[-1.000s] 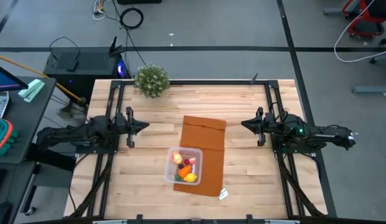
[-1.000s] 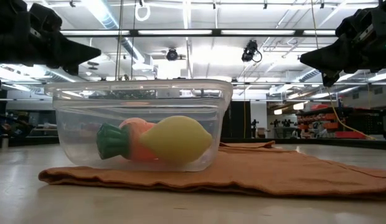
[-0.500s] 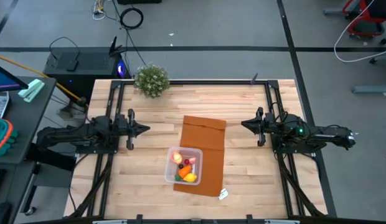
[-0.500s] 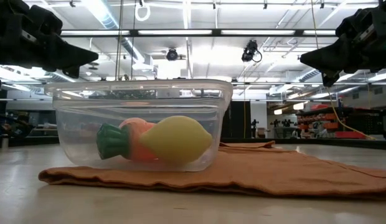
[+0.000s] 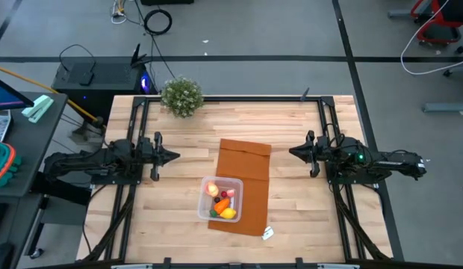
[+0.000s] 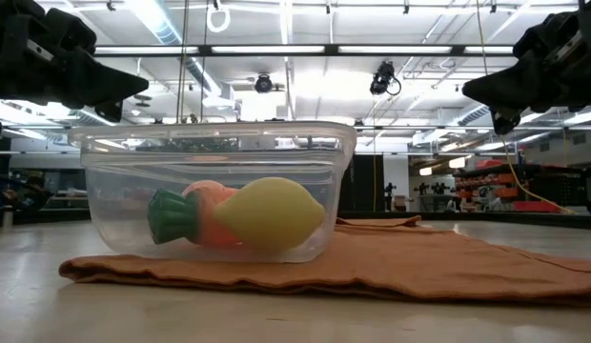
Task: Pick and placing Produce into tupperware
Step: Return to Home Position
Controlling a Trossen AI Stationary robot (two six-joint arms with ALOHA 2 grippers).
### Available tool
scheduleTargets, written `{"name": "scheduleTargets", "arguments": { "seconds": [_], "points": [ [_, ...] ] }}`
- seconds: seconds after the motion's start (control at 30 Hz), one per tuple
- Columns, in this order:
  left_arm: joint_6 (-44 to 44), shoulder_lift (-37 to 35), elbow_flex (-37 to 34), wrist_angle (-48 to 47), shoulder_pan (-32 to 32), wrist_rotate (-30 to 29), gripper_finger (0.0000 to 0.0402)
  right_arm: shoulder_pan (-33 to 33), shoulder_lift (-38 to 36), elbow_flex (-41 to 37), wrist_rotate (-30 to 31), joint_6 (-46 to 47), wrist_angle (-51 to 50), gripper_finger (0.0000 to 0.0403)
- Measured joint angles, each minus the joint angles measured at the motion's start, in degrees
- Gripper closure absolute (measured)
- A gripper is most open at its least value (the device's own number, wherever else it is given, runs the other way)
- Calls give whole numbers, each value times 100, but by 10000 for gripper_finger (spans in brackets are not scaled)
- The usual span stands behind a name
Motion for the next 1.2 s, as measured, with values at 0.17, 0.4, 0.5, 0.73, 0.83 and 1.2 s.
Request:
{"name": "scheduleTargets", "arguments": {
  "seconds": [0.17,0.4,0.5,0.73,0.83,1.2],
  "points": [
    [-53,0,0,69,0,-4,392,0,0,-2,-159,2,-2,403],
    [208,-2,0,167,0,-22,393,0,141,0,-97,-331,9,403],
    [204,-2,0,166,0,-28,395,0,352,0,-42,-544,18,403],
    [98,-2,0,169,0,-37,391,0,623,0,-298,-611,114,403],
    [97,-2,0,221,0,-37,394,2,608,0,-530,-770,416,403],
    [-98,-2,-2,227,0,-37,394,2,341,13,-1052,-1111,788,403]
  ]
}}
